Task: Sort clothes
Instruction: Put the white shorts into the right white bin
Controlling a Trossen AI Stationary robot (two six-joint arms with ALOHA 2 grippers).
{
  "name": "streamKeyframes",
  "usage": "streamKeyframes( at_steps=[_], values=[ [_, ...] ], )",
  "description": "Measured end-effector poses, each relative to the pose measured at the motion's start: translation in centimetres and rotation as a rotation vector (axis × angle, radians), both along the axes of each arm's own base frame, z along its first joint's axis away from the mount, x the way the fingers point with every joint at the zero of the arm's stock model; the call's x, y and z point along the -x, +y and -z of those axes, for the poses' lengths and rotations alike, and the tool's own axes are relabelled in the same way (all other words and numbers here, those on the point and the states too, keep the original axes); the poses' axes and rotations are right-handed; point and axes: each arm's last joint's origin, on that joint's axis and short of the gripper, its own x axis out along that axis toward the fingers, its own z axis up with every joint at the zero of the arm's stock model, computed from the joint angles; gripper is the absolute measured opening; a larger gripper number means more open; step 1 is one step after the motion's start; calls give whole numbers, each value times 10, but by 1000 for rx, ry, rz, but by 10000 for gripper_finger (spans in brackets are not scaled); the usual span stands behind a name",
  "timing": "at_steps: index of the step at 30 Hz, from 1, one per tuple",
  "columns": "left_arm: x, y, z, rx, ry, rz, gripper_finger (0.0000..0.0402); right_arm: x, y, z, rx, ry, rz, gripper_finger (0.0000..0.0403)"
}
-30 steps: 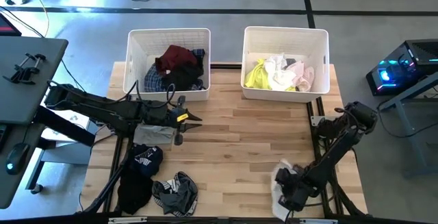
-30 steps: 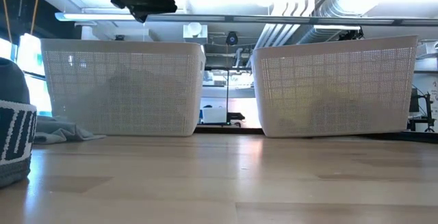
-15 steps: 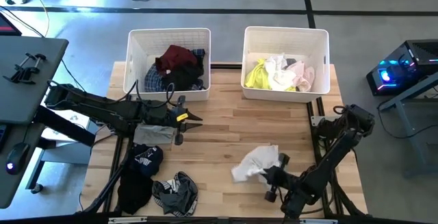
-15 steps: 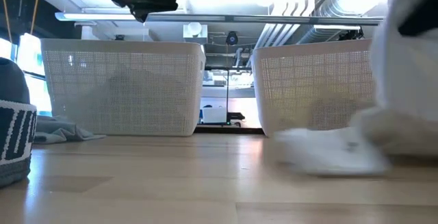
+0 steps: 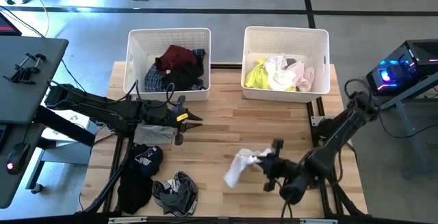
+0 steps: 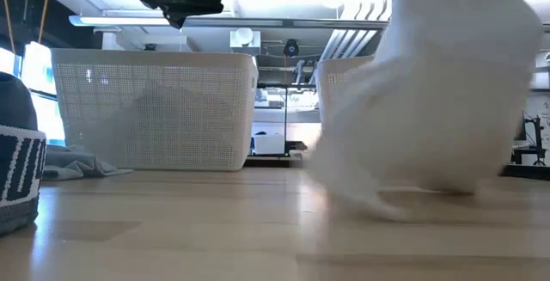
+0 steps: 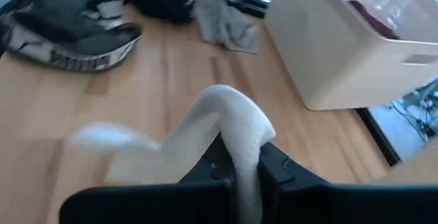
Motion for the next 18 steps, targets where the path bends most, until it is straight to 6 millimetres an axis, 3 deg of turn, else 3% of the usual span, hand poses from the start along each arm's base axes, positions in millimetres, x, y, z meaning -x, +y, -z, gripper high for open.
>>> streamKeyframes(
  at_steps=[5,9,13,18],
  values=[
    [0,0,0,0,1,0,69,0,-34,-21,-37,-33,109,3],
    [0,0,0,10,1,-3,69,-10,-52,-22,-47,-22,166,3],
    [0,0,1,19,14,-7,69,-27,-59,-8,-93,112,118,3],
    [1,0,2,22,18,-9,69,-51,-58,29,-146,301,73,10]
  ],
)
